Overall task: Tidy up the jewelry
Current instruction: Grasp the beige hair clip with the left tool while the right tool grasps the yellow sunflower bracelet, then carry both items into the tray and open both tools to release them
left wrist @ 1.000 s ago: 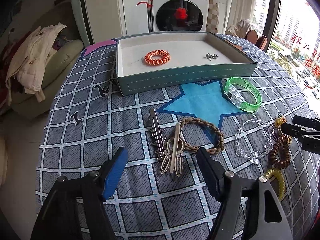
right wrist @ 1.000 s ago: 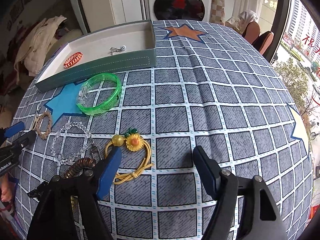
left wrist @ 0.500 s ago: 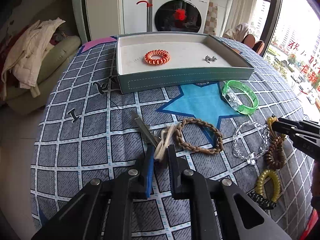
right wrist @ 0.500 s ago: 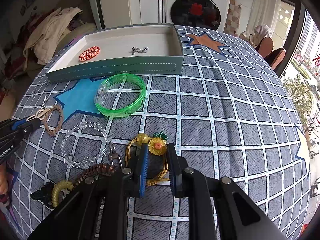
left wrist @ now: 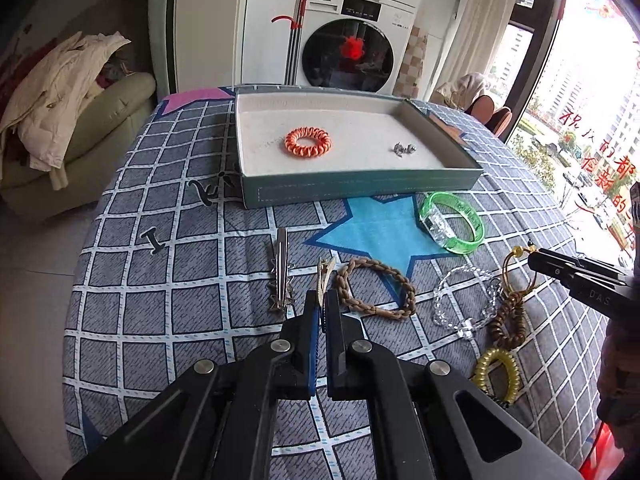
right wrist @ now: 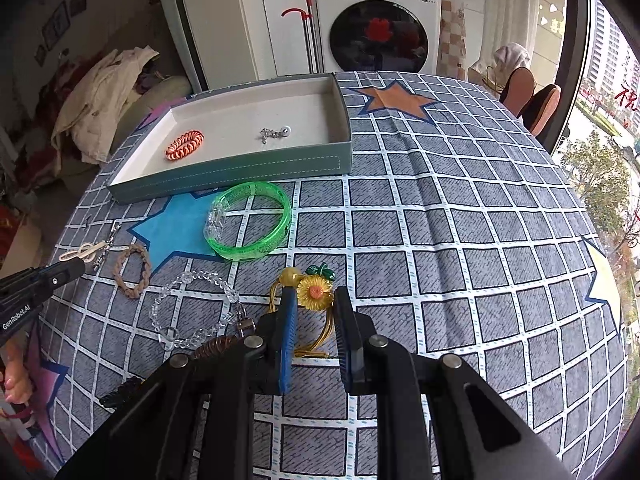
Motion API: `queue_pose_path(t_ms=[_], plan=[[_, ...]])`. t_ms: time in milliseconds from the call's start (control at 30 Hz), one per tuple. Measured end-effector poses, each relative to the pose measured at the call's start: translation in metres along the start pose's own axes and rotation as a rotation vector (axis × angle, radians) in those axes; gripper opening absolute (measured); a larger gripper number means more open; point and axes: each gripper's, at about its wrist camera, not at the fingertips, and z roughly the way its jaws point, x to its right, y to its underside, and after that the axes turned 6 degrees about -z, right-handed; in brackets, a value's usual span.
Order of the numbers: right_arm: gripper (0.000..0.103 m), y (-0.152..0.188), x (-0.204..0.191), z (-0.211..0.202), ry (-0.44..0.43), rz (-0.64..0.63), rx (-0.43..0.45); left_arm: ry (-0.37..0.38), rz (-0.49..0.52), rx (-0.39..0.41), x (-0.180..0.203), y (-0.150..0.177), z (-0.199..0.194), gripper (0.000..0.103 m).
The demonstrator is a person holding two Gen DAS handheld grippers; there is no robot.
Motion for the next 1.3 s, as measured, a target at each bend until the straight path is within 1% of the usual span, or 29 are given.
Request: queue_pose_path(t_ms=[167,367,533,833,933,1067,1300], plan=[[0.020,-0.006,-0.004,-0.007,-0.035,0.011,0.017,0.006,-0.006,0.022,-0.001,-0.008,-0.011,0.022],[0.020,-0.021,-0.008,-0.013,-0.065,0.011,0.043,0.012,-0.006,0.055,0.002,-0.026,-0.017,0.022],[0.020,-0.045,-0.014,-0.014,-0.080,-0.006,0.066,0.008,0.009,0.084,0.007,-0.045,-0.016,0.022],[0.020,-0.100,-0.023,-0.001,-0.109,-0.031,0.097,-0.007,0.031,0.116,0.014,-0.097,0.003,0.022],[0.020,-0.118,-0.026,0.010,-0.123,-0.029,0.097,-0.006,0.034,0.102,0.014,-0.112,0.016,0.022],[0.020,-0.135,-0.030,0.033,-0.140,-0.020,0.080,-0.006,0.033,0.056,0.012,-0.123,0.039,0.022],[0.020,-0.144,-0.031,0.079,-0.150,-0.001,0.012,-0.003,0.066,-0.048,0.016,-0.122,0.080,0.022]])
